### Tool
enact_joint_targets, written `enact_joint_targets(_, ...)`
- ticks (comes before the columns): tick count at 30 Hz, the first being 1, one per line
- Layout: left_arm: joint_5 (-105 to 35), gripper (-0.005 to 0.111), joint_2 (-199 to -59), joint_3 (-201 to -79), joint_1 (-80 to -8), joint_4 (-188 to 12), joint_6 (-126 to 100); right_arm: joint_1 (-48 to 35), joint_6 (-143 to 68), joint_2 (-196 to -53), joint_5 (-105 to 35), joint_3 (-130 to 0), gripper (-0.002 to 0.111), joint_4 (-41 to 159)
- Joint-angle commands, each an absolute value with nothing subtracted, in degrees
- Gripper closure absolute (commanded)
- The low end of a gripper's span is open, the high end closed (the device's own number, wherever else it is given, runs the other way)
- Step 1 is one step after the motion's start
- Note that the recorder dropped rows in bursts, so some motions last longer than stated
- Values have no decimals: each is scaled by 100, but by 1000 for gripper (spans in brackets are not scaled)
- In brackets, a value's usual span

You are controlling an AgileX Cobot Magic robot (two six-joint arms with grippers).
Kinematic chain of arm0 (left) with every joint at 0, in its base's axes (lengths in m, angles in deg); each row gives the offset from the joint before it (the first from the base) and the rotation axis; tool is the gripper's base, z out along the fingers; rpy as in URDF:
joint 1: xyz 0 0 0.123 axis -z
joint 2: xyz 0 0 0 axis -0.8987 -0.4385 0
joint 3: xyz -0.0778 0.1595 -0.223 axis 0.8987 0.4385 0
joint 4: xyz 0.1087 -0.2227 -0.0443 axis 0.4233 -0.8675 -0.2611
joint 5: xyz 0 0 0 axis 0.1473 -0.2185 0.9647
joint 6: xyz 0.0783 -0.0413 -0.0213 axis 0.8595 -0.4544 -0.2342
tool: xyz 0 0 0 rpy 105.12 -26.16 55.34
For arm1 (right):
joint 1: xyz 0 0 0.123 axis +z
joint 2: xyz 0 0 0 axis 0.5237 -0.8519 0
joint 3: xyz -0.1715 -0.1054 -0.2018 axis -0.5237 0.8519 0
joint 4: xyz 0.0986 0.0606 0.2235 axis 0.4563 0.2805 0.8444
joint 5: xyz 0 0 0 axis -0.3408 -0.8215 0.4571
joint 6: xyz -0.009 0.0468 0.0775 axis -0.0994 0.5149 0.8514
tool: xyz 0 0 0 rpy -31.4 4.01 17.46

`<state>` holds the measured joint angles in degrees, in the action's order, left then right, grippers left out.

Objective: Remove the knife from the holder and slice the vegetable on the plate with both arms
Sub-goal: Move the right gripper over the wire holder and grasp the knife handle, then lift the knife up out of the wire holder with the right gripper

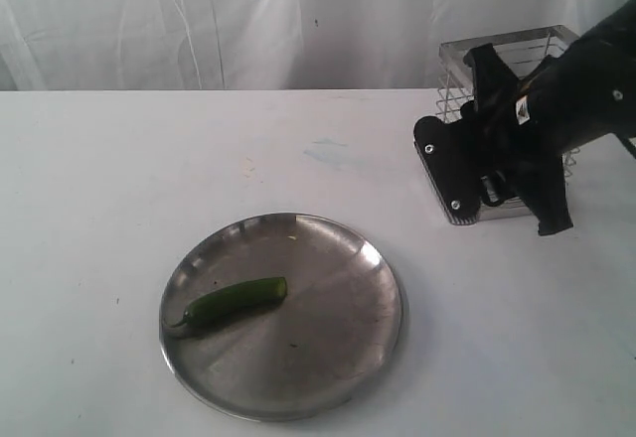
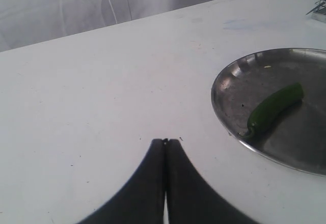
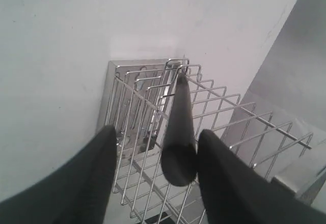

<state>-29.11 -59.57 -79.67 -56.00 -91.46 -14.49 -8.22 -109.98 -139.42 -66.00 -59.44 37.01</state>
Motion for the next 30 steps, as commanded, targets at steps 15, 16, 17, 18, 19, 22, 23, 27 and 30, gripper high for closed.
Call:
enact_joint_targets(15,-2933,106,-5928,-7941,-5571,-9175,-1436,-823,-9548,-14208,-6164,-5957,104,2765)
enact_joint_targets(16,-2933,106,-5928,-7941,-5571,-9175,-1436,-823,-9408,-14196,-6164,-5957,105,2765)
enact_joint_targets(17,-2933,106,-5928,-7941,-5571,-9175,-1436,-823,-9199,-14182,-6151,-5967,106,2765)
enact_joint_targets(18,-2933,106,-5928,-7941,-5571,-9175,-1436,-823,-8972,-14160,-6151,-5971,106,2765)
enact_joint_targets(19,-2933,106,-5928,-7941,-5571,-9175,-1436,-823,-8733,-14135,-6151,-5982,106,2765)
enact_joint_targets(22,-2933,106,-5928,-7941,-5571,-9175,-1436,-823,-8131,-14036,-6210,-6043,108,2765)
enact_joint_targets(23,-2933,106,-5928,-7941,-5571,-9175,-1436,-823,-7964,-13978,-6219,-6056,108,2776)
enact_joint_targets(27,-2933,106,-5928,-7941,-5571,-9175,-1436,-823,-7365,-13786,-6343,-6153,108,2824)
enact_joint_targets(30,-2933,106,-5928,-7941,-5571,-9175,-1436,-823,-7144,-13679,-6368,-6177,108,2840)
